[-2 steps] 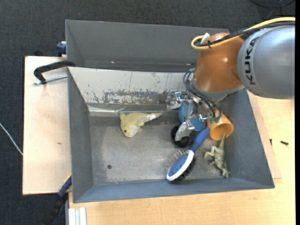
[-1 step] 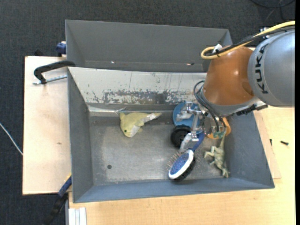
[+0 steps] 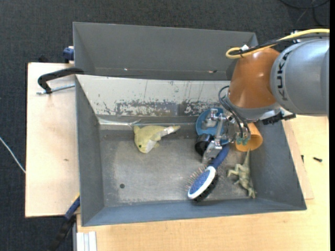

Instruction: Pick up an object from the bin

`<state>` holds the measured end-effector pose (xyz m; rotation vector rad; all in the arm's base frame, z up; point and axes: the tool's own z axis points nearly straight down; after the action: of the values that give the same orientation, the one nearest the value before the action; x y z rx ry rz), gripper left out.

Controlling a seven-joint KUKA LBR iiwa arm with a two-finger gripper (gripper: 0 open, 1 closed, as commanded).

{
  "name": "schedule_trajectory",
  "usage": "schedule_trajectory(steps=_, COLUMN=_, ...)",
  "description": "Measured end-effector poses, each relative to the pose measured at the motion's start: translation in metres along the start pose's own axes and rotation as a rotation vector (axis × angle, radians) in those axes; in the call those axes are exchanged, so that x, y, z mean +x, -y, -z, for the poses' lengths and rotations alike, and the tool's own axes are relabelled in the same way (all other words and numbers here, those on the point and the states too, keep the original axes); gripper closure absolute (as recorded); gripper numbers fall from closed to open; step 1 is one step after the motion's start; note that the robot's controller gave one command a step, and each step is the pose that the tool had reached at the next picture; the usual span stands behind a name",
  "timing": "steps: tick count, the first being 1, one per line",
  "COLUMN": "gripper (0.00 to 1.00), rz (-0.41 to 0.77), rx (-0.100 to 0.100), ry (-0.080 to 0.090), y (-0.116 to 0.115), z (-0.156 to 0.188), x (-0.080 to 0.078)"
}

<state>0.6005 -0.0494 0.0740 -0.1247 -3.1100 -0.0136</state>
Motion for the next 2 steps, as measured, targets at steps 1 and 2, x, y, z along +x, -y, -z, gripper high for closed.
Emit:
schedule_trajectory(steps=1, gripper=0.0, rz=0.001, rx=0.004, ry=0.011, y=-0.0023, z=0.0017, x=0.0025)
schedule_trajectory(steps=2, gripper=1.0, rz=-0.001, rx=0.003, ry=0.002, y=-0.0026, z=0.0014, x=0.0043)
